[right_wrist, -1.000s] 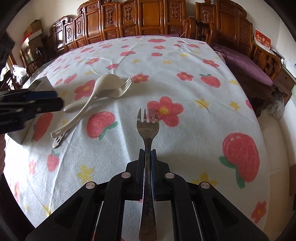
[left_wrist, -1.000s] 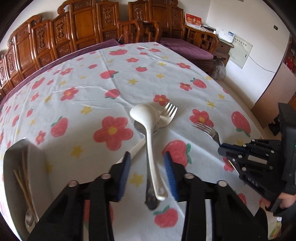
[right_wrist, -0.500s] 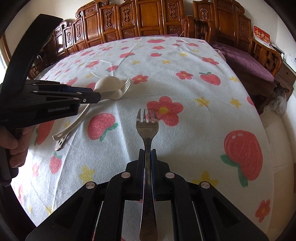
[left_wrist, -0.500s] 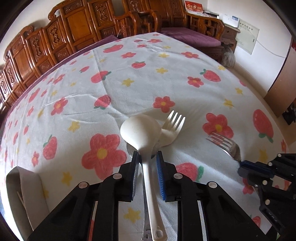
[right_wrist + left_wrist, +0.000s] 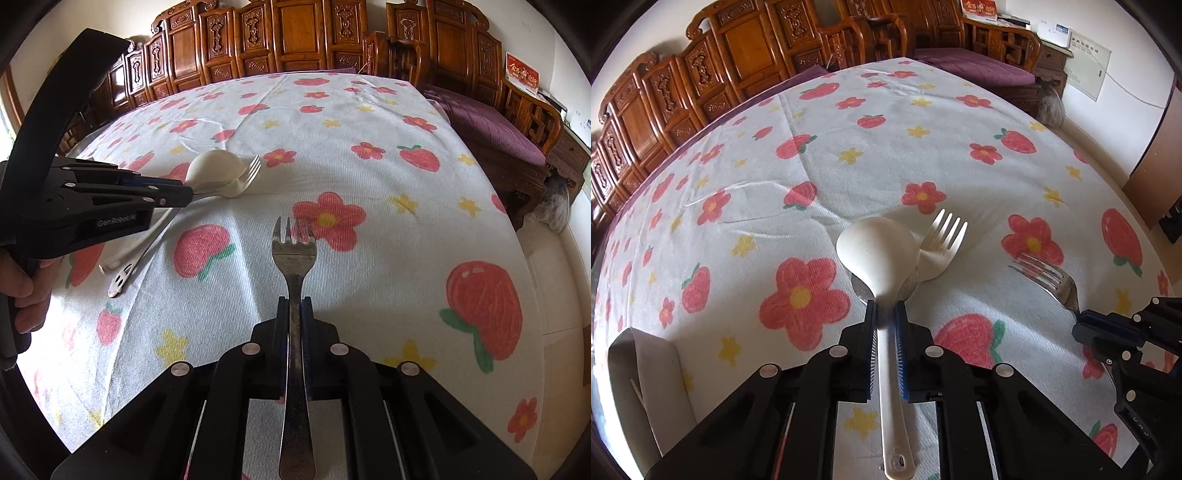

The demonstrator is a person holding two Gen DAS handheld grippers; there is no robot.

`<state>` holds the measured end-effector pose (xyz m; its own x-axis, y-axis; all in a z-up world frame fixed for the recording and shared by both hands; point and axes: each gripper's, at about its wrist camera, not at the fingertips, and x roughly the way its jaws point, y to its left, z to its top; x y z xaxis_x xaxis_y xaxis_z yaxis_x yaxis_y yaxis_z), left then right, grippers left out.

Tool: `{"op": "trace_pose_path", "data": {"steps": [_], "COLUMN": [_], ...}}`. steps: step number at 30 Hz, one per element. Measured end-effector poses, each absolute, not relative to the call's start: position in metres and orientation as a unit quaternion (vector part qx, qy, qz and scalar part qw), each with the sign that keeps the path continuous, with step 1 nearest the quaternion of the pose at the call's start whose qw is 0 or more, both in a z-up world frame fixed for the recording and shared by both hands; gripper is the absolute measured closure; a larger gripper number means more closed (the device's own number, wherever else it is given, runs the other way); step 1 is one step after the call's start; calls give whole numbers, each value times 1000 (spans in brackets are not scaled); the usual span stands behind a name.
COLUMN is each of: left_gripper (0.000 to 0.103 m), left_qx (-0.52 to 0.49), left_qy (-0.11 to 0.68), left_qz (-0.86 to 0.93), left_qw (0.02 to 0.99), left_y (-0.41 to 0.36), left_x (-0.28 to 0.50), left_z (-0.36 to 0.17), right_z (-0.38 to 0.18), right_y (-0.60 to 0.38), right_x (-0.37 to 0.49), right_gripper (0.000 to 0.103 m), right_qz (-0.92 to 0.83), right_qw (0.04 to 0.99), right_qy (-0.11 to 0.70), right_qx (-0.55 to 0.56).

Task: Organize utensils
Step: 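Carry the white plastic spoon into the tray and open the left tool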

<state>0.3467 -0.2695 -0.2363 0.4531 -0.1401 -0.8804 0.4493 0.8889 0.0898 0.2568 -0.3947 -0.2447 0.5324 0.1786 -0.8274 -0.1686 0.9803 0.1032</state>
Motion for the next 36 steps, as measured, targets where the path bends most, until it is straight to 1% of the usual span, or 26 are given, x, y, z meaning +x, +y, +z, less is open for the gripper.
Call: {"op": "trace_pose_path", "data": {"steps": [5, 13, 18, 25, 31, 36], "left_gripper": [95, 95, 95, 95, 95, 95], "left_qx": [149, 129, 117, 109, 88, 72], "left_qy": [482, 454, 435, 411, 396, 395], "left_qz": [-179, -182, -182, -174, -161, -150], "left_qw": [845, 863, 874, 888, 900, 904], "left_y": [-260, -232, -206, -163, -120, -82], "left_x": [339, 316, 299, 278, 267, 264], "left_z": [-223, -185, -158, -126, -111, -115], "right_z": [-244, -233, -214, -188, -167, -154], "right_y": [-394, -385, -370, -332, -298, -266], "right_x": [256, 255, 255, 251, 248, 246], "right_gripper": [95, 95, 95, 95, 95, 95], "right_qz": [96, 100, 108, 123, 139, 158], "right_qw": [875, 879, 884, 891, 895, 895], "right_qy": [474, 467, 454, 438, 423, 416], "right_qx": [8, 9, 20, -4, -21, -26]}}
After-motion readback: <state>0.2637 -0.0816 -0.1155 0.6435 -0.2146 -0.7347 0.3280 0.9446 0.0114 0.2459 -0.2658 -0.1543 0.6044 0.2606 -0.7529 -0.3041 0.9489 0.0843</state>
